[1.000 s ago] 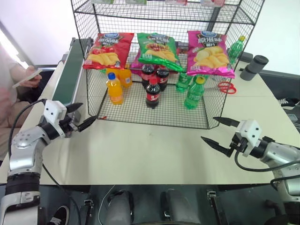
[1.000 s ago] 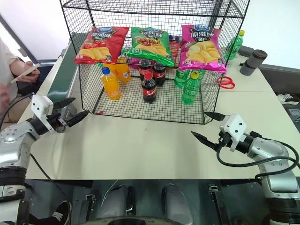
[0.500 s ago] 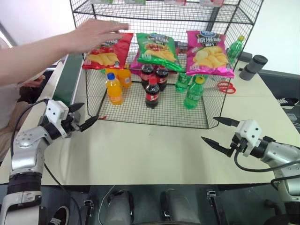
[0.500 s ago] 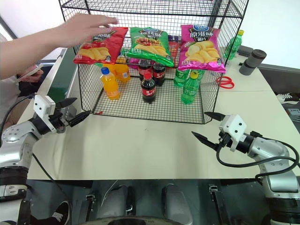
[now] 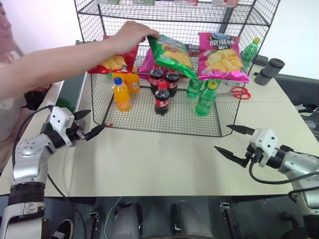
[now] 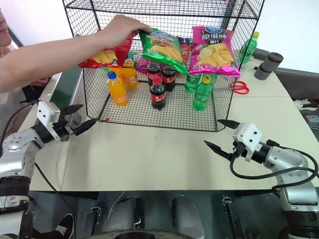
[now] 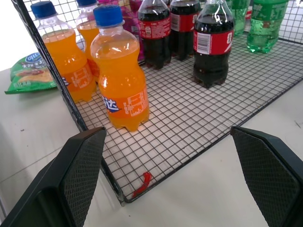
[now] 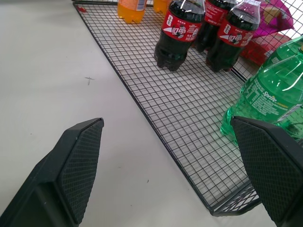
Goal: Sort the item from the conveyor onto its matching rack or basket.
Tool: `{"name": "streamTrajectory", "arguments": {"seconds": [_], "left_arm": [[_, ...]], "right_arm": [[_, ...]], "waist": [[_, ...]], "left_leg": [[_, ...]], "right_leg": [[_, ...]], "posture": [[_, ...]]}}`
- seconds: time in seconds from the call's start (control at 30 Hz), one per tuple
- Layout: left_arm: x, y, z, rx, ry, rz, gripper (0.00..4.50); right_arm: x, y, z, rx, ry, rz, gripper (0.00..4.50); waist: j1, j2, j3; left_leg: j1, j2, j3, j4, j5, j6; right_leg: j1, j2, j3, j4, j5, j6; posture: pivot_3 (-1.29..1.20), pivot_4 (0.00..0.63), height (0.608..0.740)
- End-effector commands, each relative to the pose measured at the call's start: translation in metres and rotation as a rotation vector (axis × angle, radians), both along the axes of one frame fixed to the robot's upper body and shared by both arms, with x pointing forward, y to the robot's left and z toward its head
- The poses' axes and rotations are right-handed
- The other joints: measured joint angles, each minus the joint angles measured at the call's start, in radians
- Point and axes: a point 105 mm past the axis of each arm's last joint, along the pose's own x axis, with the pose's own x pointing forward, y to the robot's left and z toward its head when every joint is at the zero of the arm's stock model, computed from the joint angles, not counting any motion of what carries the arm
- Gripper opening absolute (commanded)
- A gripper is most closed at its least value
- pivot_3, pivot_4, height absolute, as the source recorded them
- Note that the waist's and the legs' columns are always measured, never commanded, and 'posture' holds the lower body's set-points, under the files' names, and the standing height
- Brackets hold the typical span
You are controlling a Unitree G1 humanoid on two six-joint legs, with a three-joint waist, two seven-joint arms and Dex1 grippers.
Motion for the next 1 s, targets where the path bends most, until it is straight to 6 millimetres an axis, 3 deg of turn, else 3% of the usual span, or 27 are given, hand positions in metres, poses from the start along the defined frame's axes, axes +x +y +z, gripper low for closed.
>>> {"name": "streamTrajectory", "arguments": {"seconds": [0.03,0.23,1.0], "left_arm": [[0.001,-0.001,0.011,0.019,-0.039,-0.012,4.50],[0.002,-0.003,0.010,0.014,-0.034,-0.016,4.50],[0.010,-0.010,0.014,-0.012,-0.087,0.016,4.50]], "right_arm": [[-0.001,0.001,0.011,-0.025,-0.051,0.010,4.46],[-0.006,0.004,0.009,-0.023,-0.034,0.014,4.46],[0.019,0.009,0.018,-0.039,-0.094,0.035,4.46]], "waist": [[0.000,0.000,0.000],[0.000,0.000,0.000],[0.000,0.000,0.000]], "left_leg": [[0.000,0.000,0.000,0.000,0.000,0.000],[0.000,0.000,0.000,0.000,0.000,0.000],[0.000,0.000,0.000,0.001,0.000,0.000]], "right_leg": [[0.000,0.000,0.000,0.000,0.000,0.000],[0.000,0.000,0.000,0.000,0.000,0.000],[0.000,0.000,0.000,0.000,0.000,0.001]], "posture": [[0.00,0.150,0.740],[0.00,0.150,0.740],[0.00,0.150,0.740]]}}
